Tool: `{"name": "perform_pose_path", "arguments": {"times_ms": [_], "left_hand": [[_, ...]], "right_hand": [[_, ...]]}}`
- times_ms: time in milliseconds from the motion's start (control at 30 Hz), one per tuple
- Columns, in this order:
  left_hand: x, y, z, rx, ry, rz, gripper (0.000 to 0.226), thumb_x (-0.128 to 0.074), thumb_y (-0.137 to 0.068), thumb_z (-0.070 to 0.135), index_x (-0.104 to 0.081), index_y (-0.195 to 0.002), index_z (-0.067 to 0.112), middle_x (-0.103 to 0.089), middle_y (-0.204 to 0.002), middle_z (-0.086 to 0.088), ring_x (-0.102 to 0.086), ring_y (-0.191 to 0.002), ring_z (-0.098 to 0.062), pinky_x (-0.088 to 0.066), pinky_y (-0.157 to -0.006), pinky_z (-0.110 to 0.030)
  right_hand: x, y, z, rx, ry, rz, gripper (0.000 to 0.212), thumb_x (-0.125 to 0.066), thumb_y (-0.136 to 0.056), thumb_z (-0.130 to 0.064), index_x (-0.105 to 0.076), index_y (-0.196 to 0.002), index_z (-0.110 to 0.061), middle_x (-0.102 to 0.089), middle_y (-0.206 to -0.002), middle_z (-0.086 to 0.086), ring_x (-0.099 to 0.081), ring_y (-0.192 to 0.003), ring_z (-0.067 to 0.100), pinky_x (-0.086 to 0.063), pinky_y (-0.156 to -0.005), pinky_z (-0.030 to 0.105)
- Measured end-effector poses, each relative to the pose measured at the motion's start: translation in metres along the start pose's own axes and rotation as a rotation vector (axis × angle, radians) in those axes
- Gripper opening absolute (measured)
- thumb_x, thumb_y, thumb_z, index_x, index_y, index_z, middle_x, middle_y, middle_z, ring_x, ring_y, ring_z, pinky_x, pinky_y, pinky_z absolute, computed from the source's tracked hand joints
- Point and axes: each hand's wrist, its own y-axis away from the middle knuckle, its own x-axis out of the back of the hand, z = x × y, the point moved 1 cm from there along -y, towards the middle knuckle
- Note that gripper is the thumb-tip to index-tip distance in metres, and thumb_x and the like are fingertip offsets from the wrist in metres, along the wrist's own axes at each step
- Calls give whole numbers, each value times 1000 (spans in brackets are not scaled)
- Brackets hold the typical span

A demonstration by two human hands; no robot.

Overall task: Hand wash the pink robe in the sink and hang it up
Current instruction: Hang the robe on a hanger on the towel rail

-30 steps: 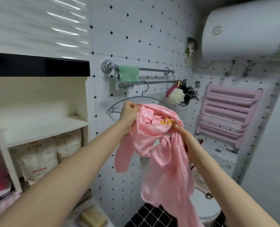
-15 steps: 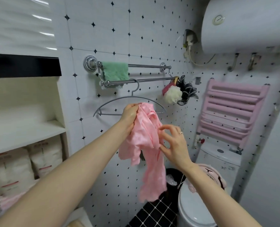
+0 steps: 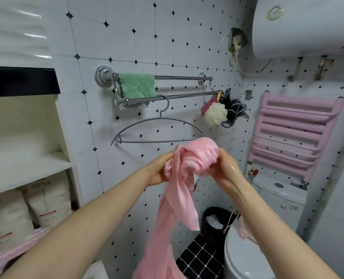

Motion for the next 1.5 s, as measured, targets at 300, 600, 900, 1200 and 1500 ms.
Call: {"name": "perform_pose_path", "arguments": {"times_ms": [300, 600, 900, 1200, 1500], "left_hand": [[-1, 5, 8, -195, -86, -118, 59, -15, -96, 54, -46, -133, 21, -62, -118, -2, -59, -111, -19, -50, -91, -34], [18, 1, 7, -296, 397, 302, 13, -48, -97, 29, -54, -98, 18, -70, -77, -4, -67, -62, -10, -52, -54, -19], [15, -3, 10, -166, -238, 428, 53, -56, -83, 59, -60, -118, 19, -64, -111, -1, -58, -104, -19, -44, -93, -33], [19, 1, 4, -443, -233, 564, 9, -60, -91, 24, -59, -91, 15, -63, -86, -2, -57, -79, -18, -44, -68, -24], [36, 11, 27, -383, -177, 507, 38, -63, -68, 18, -59, -105, 22, -55, -99, -4, -54, -83, -20, -44, -63, -22]], "right_hand": [[-27, -17, 14, -63, -99, -178, 25, -43, -96, -9, -63, -82, -4, -71, -71, 6, -66, -65, 13, -55, -60, 21], [-1, -29, 4, 219, 740, -195, 33, -69, -85, -32, -58, -116, -33, -63, -114, -7, -62, -102, 12, -49, -78, 25], [4, -47, -1, 230, 339, -22, 33, -48, -88, -16, -57, -117, -3, -67, -104, 13, -63, -86, 22, -53, -62, 27], [0, -51, -27, 233, 200, -33, 21, -47, -94, -8, -66, -86, -8, -70, -78, 2, -65, -73, 13, -52, -60, 21], [3, -53, -32, 202, 138, -54, 19, -55, -91, -7, -62, -74, -14, -67, -67, -2, -63, -64, 11, -53, -61, 23]]}}
